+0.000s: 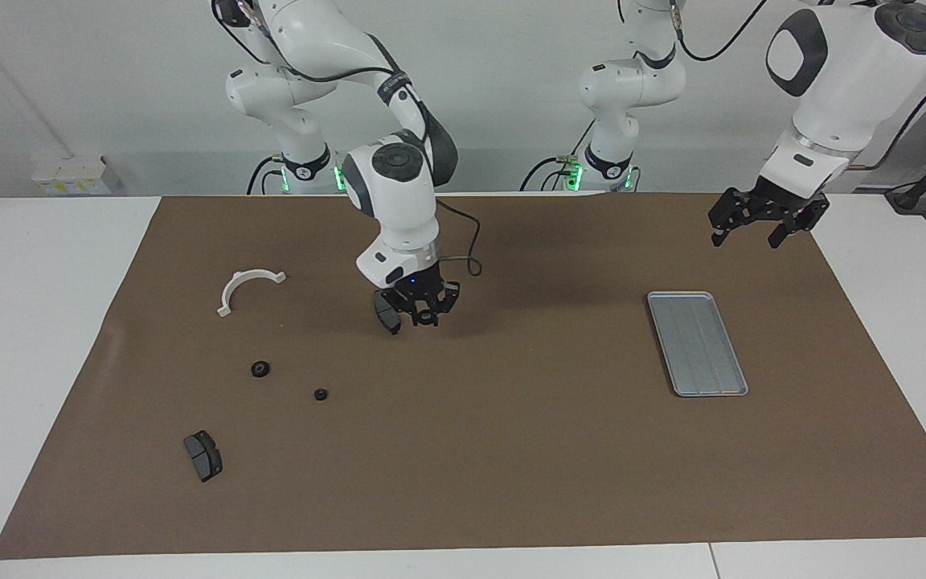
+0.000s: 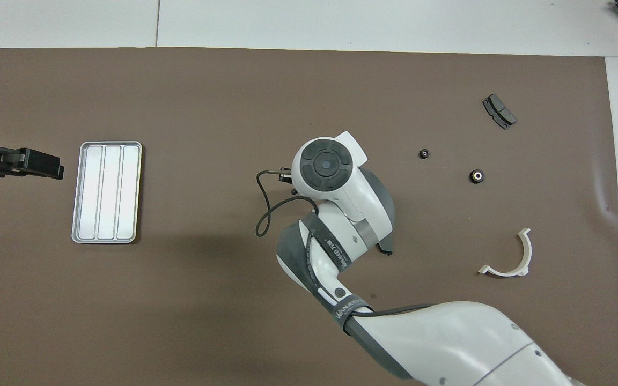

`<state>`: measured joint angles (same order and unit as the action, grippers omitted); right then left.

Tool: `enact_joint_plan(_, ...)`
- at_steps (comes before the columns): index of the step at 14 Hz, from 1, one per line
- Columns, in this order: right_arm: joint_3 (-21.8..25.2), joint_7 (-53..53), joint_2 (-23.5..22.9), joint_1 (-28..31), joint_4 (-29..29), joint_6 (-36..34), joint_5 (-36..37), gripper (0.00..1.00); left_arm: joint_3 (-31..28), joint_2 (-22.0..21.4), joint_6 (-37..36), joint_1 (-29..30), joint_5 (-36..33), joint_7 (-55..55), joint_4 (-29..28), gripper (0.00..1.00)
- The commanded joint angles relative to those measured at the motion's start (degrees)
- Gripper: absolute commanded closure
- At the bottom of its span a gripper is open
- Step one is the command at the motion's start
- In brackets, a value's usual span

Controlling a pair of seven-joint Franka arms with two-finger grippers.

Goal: Pick bearing gear from pile to tray
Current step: 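Carry the bearing to the table middle and release it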

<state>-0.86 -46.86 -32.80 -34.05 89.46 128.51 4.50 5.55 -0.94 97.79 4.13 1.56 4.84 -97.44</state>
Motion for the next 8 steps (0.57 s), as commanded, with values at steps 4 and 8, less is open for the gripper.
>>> enact_joint_plan(4, 0.1, -2.0, -3.0, -2.7, -4.2, -1.9, 0.9, 1.0, -0.1, -1.0, 0.5, 0.2, -0.2, -0.3, -0.6, 0.0)
enact_joint_plan(8, 0.1, -2.0, -2.4, -4.1, -2.4, -2.8, 0.9, 0.6, -0.1, -1.0, 0.5, 0.2, -0.2, -0.3, -0.6, 0.0)
